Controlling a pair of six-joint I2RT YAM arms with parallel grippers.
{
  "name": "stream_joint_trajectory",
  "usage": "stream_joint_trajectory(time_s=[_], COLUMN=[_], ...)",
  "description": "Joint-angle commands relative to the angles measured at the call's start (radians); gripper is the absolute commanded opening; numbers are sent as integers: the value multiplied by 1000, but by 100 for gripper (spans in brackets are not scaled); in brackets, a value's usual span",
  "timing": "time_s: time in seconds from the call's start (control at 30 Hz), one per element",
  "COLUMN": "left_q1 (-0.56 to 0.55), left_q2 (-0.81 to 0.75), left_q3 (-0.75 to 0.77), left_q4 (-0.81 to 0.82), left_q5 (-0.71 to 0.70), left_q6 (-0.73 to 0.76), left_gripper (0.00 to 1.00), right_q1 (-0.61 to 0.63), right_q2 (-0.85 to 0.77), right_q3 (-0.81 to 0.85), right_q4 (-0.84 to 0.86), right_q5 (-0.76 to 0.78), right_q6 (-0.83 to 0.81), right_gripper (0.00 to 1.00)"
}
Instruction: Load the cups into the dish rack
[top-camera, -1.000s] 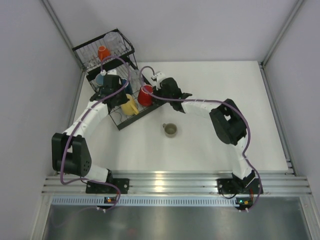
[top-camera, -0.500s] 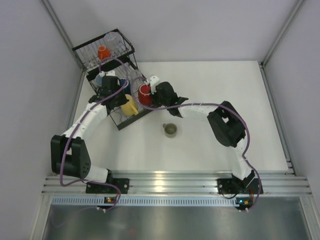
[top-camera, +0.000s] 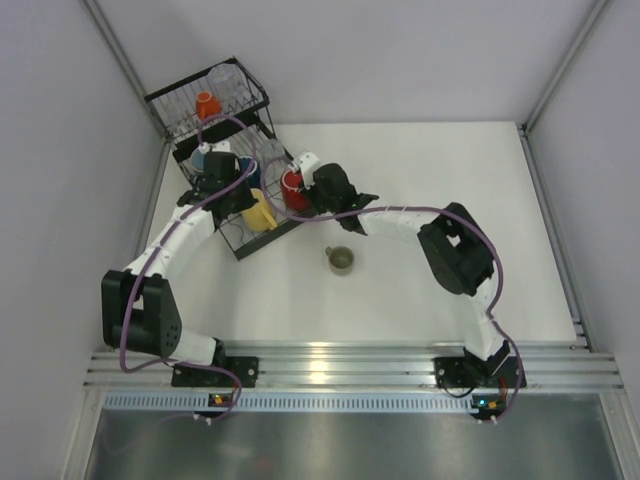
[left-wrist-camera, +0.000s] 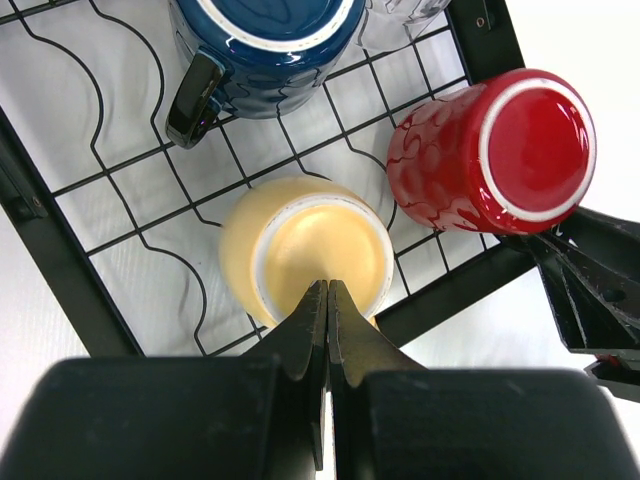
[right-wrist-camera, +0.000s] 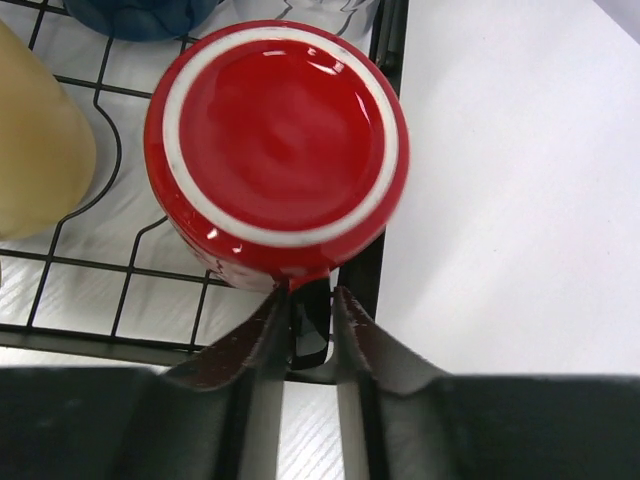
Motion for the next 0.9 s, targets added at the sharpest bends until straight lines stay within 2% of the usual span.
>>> stream_joint_trajectory(time_s=[0.0,0.07,0.43,0.53,0.87], left_q1=[4,4,15,26,49], left_q2=[-11,-12,-6,-3,3], left_q3=[-25,-22,2,1,-7], left_q4=[-47,-47,-48,-45,-41], left_q5=[17,19,54,83,132], left_q6=[-5,-6,-29,-34,-41], left_gripper=[0,0,0,0,0], right_q1=[-1,-1,-1,8,101], right_q2=[-44,-53,-225,-259,-151], right_q3=[45,37,-69,-112,-44], right_q4=[54,57,101,146,215], right_q5=[7,-2,-114,-197,-302], right_q6=[-5,1,76,114,150], right_gripper=[27,32,35,36,41])
